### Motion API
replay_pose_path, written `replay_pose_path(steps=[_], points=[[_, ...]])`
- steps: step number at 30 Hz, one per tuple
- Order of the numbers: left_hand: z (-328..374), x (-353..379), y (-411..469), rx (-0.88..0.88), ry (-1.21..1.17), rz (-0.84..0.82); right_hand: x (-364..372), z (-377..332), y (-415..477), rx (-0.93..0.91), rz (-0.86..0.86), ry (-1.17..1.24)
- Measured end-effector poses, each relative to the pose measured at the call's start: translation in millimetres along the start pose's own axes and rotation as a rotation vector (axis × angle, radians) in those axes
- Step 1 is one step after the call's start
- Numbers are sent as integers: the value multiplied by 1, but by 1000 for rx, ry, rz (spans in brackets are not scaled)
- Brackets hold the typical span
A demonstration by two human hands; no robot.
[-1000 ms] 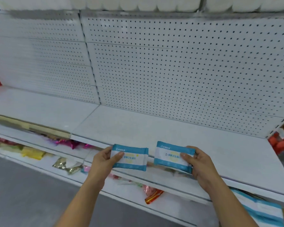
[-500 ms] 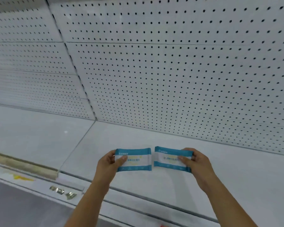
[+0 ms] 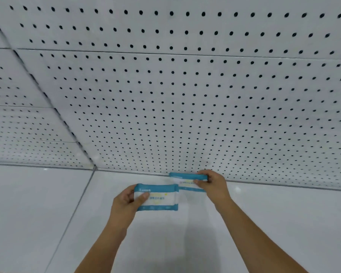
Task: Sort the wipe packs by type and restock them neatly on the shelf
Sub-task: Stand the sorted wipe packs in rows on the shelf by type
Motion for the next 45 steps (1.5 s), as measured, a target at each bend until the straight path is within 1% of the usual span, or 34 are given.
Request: replay_pose_path(steps=[2, 4, 9, 12, 17, 18, 20, 22, 28, 31, 32, 33, 35, 36, 38, 39, 41, 43, 45], points=[[-1, -11, 11, -4, 5, -28, 16, 2, 13, -4, 46, -30], [-2, -20, 19, -2, 20, -48, 28, 6, 22, -9, 131, -36], [-8, -39, 26, -8, 10, -78, 38, 18, 32, 45, 347, -61], [-15, -47, 24, -20, -11, -79, 38, 15, 36, 32, 458, -101], [-24, -50, 20, -43, -28, -93, 46, 14, 36, 27, 511, -127], [-25, -49, 19, -47, -27, -97, 47, 14, 35, 42, 526, -116], [-26, -46, 16, -47, -33, -101, 46, 17, 31, 80, 575, 1], [-27, -43, 14, -45, -45, -106, 44, 19, 28, 128, 589, 91], [-31, -25, 9, -50, -60, -126, 31, 21, 22, 239, 505, 15], [-29, -11, 11, -42, -80, -127, 24, 25, 8, 240, 458, 10], [-29, -6, 12, -43, -92, -131, 24, 25, 1, 215, 430, 53], [-28, 0, 14, -40, -104, -141, 27, 24, -7, 179, 372, 126], [-26, 12, 20, -32, -107, -152, 43, 18, -22, 143, 159, 266], [-25, 18, 24, -31, -103, -150, 52, 13, -30, 130, 50, 289], [-23, 29, 31, -14, -109, -153, 60, 11, -41, 100, -78, 218], [-22, 35, 35, -1, -111, -162, 61, 12, -42, 95, -97, 150], [-19, 45, 43, 30, -86, -180, 56, 17, -36, 103, -62, 34], [-18, 50, 52, 46, -31, -178, 48, 21, -25, 103, -3, 5], [-18, 49, 65, 57, 3, -129, 41, 25, -11, 66, 38, 27]])
Point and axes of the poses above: each hand's wrist, its own y-axis towards the middle knuckle, its own x-axis out of the palm, z = x × y, the point moved 7 cm from there along y, towards the middle knuckle, and after that the axes turned 14 degrees about -z, right-handed, at the moved point
